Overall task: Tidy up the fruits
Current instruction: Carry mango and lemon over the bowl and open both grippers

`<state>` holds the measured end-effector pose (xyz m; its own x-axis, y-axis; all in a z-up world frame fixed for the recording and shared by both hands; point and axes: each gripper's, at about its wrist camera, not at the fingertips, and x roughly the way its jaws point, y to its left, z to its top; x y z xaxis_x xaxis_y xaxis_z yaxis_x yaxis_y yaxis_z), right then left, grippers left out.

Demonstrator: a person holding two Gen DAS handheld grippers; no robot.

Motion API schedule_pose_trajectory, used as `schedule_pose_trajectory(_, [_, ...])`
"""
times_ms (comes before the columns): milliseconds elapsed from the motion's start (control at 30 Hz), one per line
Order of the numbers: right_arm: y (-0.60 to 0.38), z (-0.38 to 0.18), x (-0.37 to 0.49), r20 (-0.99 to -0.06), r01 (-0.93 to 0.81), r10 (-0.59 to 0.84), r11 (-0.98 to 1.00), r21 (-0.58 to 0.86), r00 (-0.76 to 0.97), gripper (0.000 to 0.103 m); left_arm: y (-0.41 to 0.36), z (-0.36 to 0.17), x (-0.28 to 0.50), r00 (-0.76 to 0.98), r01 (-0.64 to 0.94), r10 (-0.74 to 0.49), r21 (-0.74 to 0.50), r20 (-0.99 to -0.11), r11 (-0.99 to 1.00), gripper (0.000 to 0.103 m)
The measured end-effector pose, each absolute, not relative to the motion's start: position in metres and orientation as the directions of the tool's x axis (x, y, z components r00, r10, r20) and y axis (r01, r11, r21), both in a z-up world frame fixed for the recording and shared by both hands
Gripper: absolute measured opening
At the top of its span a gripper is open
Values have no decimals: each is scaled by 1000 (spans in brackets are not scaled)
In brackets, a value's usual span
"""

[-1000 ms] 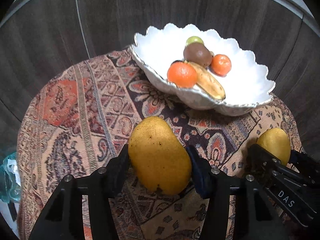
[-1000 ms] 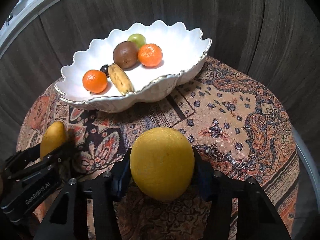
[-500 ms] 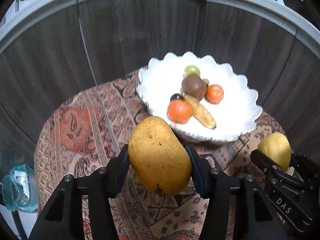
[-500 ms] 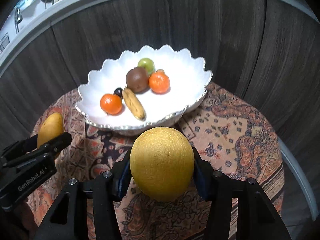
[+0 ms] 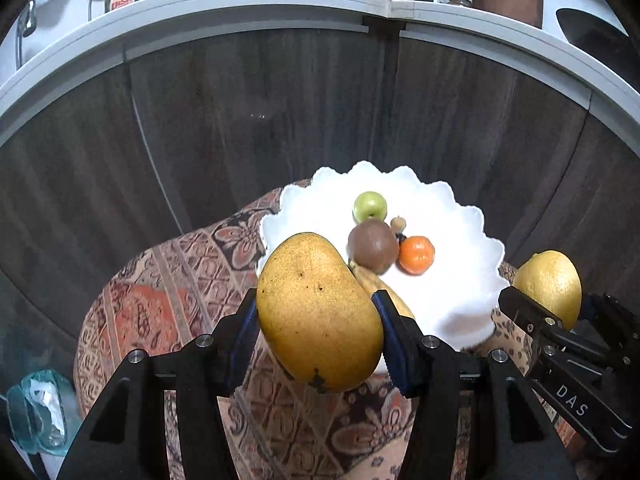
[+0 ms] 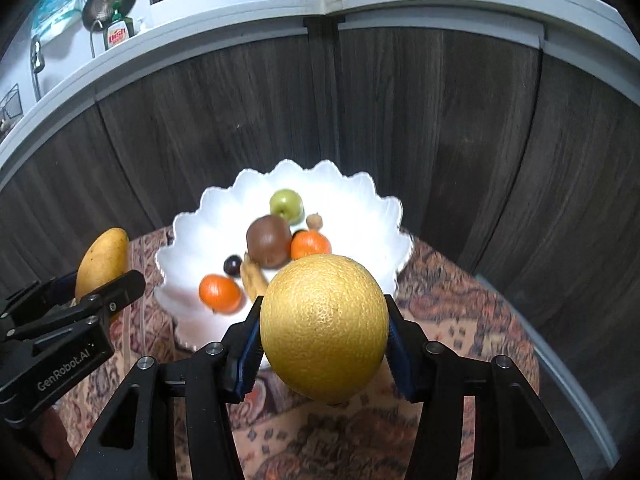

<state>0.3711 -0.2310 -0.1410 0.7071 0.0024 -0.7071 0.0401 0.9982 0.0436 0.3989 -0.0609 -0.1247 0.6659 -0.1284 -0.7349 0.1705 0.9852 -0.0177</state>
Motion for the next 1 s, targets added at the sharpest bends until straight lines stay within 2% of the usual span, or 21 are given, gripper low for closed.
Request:
schedule_pose_trajectory(800, [-231,-173,437,-765,41,17,998,57,644,55,-73,-176,466,560,201,-160,-54,-813,978,55])
schedule_pose_trajectory(867, [-231,-171,436,-759,42,6,998,44,651,56,-73,-176,466,564,202,-157,-49,-811,978,62])
schedule_pose_trajectory(900, [-229,-168,435,-750,42,-4,999,31,661,61,-72,-175,466,567,201,-155,-46,-809,978,73])
schedule_pose_trajectory(933, [-228,-165,434,-742,44,-17,999,17,671,70,-71,-173,465,572,195,-151,-45,-806,980,82])
schedule_pose_trajectory(1000, [-227,-159,431,-725,58,-45,998,-8,688,83,-69,-169,464,580,182,-144,-44,-802,982,86])
